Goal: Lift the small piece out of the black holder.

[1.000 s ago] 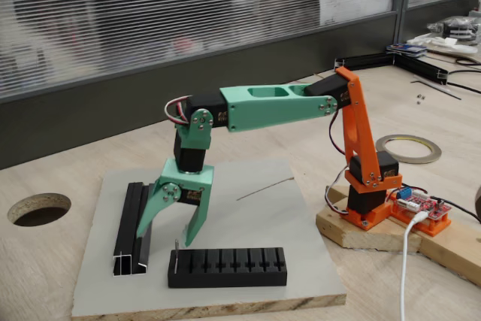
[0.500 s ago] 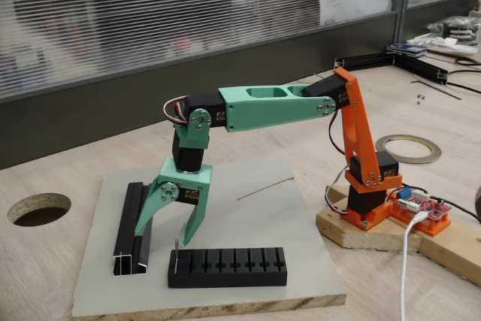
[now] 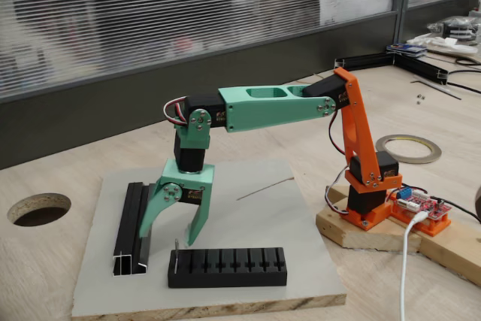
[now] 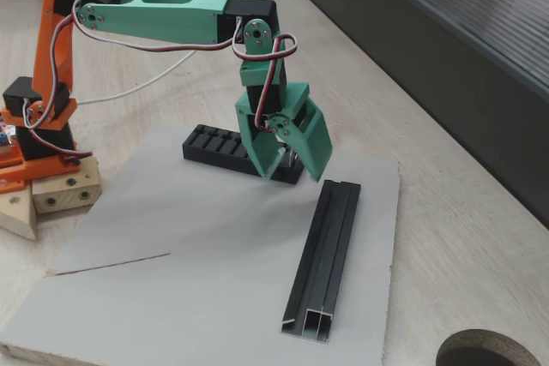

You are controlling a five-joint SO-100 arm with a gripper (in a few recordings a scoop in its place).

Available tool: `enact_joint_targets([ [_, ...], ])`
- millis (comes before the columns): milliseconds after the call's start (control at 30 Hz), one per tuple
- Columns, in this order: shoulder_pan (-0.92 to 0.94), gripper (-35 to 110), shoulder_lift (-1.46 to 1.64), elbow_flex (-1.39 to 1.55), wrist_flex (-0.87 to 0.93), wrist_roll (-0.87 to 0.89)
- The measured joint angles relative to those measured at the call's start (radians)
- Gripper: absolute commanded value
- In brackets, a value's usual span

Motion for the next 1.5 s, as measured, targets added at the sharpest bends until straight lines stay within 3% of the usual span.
enact_joint_targets([
  [1500, -0.077, 53, 0.000, -0.002, 0.017, 0.005],
])
